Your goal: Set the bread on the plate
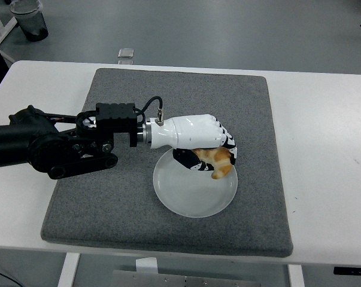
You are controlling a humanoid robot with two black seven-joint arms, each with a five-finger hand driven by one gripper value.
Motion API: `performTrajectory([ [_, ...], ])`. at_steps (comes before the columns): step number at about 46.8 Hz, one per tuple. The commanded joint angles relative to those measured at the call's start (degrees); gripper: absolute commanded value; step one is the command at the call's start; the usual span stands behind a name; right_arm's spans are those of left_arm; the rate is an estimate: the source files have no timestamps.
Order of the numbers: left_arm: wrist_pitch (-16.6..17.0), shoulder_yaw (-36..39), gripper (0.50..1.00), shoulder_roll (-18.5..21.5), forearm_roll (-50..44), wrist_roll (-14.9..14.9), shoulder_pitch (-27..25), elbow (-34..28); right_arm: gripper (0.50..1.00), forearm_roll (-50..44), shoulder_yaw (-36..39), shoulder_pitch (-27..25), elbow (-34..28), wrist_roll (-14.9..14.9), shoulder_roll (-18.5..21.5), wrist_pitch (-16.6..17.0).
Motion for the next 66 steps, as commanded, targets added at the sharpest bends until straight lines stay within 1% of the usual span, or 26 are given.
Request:
performTrajectory([
  [1, 0.1, -0.1, 0.5, -0.4, 0.0, 0.0, 1.3, 0.6, 0.932, 0.0, 0.0, 0.0, 0.0, 0.0, 0.0, 0.0],
  [8, 0.2, 0.0, 0.5, -0.4, 0.2, 0.0, 3.5, 0.6, 0.93, 0.0, 0.0, 0.0, 0.0, 0.0, 0.0, 0.0],
  [13, 0.3, 0.0, 0.5, -0.3, 0.4, -0.5, 4.9, 0.7, 0.93, 0.0, 0.0, 0.0, 0.0, 0.0, 0.0, 0.1],
  [18, 1.6, 0.2, 0.5, -0.3, 0.4, -0.6, 6.0, 1.2, 0.93, 0.0, 0.0, 0.0, 0.0, 0.0, 0.0, 0.1],
  [41, 2.1, -0.1, 0.5, -0.4, -0.6, -0.6, 6.7, 2.6, 0.93, 0.0, 0.0, 0.0, 0.0, 0.0, 0.0, 0.0],
  [53, 2.3, -0.4, 0.5, -0.4, -0.8, -0.5, 8.5, 2.8, 0.93, 0.0, 0.0, 0.0, 0.0, 0.0, 0.0, 0.0],
  [61, 2.3, -0.4, 0.5, -0.4, -1.0, -0.5, 8.7, 3.0, 0.932, 0.0, 0.0, 0.0, 0.0, 0.0, 0.0, 0.0],
  [64, 2.3, -0.4, 0.516, -0.4, -1.3, -0.5, 8.8, 3.1, 0.93, 0.0, 0.0, 0.0, 0.0, 0.0, 0.0, 0.0],
  [66, 2.3, -0.4, 0.546, -0.4, -1.4, -0.5, 9.1, 3.1, 0.93, 0.0, 0.0, 0.0, 0.0, 0.0, 0.0, 0.0],
])
